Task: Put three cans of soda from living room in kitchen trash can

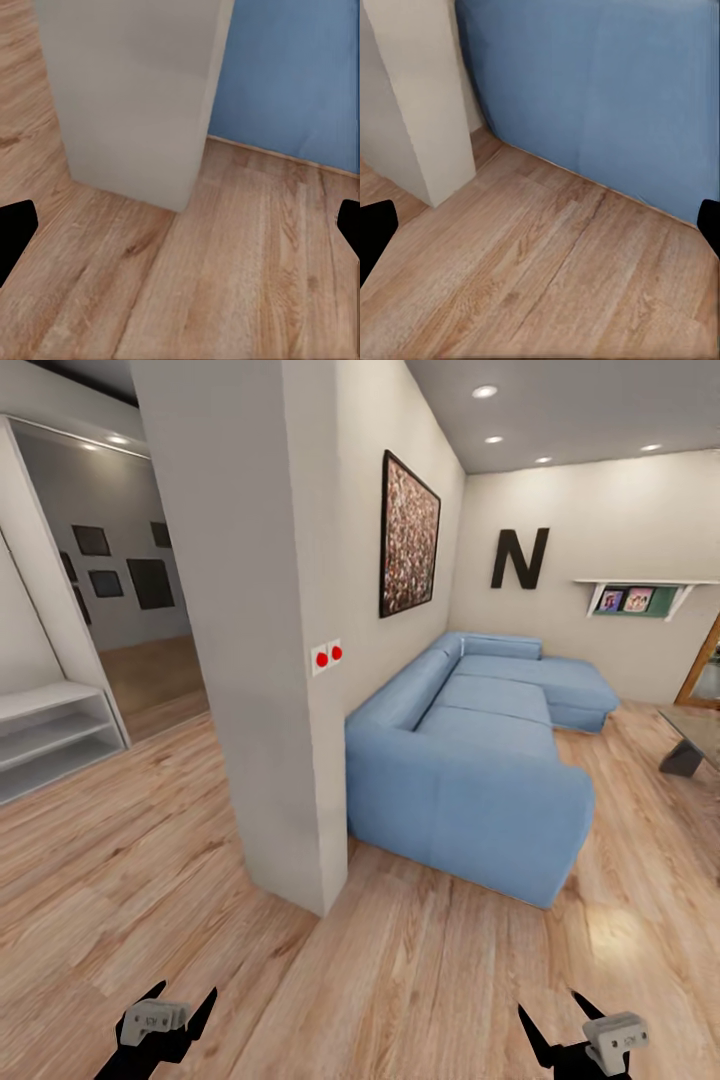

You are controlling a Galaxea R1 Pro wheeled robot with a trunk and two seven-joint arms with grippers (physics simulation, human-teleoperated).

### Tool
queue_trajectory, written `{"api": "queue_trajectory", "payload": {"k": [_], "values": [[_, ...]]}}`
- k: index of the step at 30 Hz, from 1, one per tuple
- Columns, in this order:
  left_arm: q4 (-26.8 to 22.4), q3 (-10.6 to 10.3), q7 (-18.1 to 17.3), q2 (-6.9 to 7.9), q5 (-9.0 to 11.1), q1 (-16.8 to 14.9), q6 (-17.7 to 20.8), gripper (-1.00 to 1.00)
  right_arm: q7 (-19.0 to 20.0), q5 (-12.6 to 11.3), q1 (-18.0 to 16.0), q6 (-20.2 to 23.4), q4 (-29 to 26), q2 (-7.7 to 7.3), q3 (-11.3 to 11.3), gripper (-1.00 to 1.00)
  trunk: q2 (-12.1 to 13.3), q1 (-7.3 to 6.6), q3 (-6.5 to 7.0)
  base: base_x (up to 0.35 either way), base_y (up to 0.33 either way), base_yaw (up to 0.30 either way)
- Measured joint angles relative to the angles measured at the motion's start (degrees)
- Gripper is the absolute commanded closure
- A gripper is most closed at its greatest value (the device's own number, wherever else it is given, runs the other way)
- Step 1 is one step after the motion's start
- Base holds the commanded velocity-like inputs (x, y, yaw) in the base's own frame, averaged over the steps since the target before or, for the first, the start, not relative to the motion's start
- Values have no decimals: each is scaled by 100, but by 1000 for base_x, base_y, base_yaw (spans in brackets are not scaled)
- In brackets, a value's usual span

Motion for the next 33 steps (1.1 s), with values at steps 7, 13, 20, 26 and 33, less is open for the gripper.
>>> {"api": "queue_trajectory", "payload": {"k": [7,13,20,26,33], "values": [[-6,0,-2,0,0,2,0,-100,-11,13,0,-13,-2,79,32,-100,0,0,-21,0,0,-83],[-5,0,-2,0,0,3,0,-100,-8,8,-3,-2,-1,162,24,-100,0,0,-40,0,0,-93],[-2,0,-2,0,0,3,0,-100,-6,1,-8,9,0,183,2,-100,0,0,-81,0,0,-156],[-1,0,-2,0,0,3,0,-100,-6,3,-13,11,0,190,-5,-100,0,0,-121,0,0,-168],[0,0,-1,0,0,2,0,-100,-6,1,-17,12,-6,193,-18,-100,0,0,-168,0,0,-171]]}}
